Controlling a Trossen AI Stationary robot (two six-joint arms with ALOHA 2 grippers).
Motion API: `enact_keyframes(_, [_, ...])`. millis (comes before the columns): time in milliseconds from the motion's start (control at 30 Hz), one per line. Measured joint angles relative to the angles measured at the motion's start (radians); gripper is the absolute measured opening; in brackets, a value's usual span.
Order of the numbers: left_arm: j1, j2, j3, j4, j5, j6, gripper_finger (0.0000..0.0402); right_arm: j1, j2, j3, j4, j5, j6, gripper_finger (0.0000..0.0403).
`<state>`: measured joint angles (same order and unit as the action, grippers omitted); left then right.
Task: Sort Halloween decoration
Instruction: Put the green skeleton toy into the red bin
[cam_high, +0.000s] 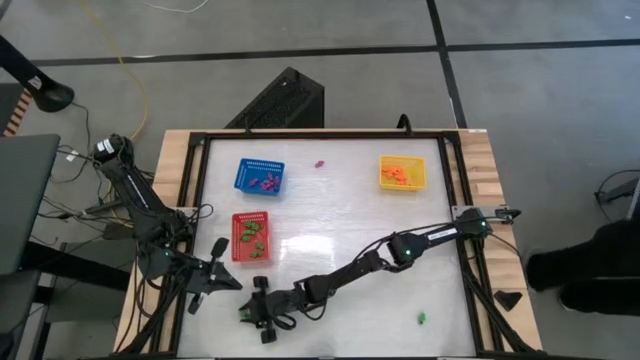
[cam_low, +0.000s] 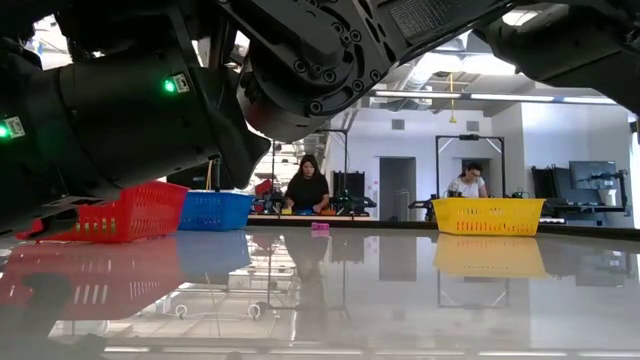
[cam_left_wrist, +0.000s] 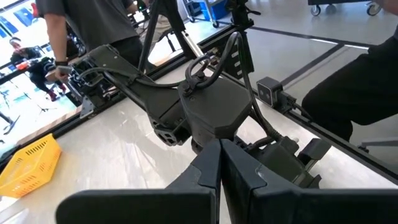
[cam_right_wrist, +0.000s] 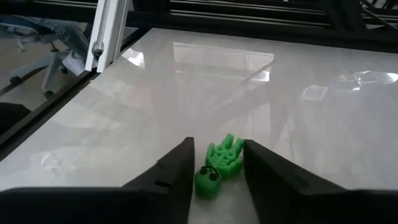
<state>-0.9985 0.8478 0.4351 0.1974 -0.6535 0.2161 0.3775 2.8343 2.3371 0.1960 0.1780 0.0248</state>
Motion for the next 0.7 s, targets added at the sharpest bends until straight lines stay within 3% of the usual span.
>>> enact_keyframes(267, [0.000,0.000,0.000,0.000,0.000,-0.003,0.0000,0.000,0.000,0.000,0.006,-0.001,-0.026,0.0111])
enact_keyframes(533, [0.000,0.000,0.000,0.000,0.000,-0.003,0.0000,-0.026,-0.012,-0.001,-0.011,-0.102,-0.017,0.0098])
enact_keyframes(700, [0.000,0.000,0.000,-0.004,-0.001,-0.003,0.0000,-0.059,-0.097,-0.004,-0.199,-0.171,-0.034,0.0098])
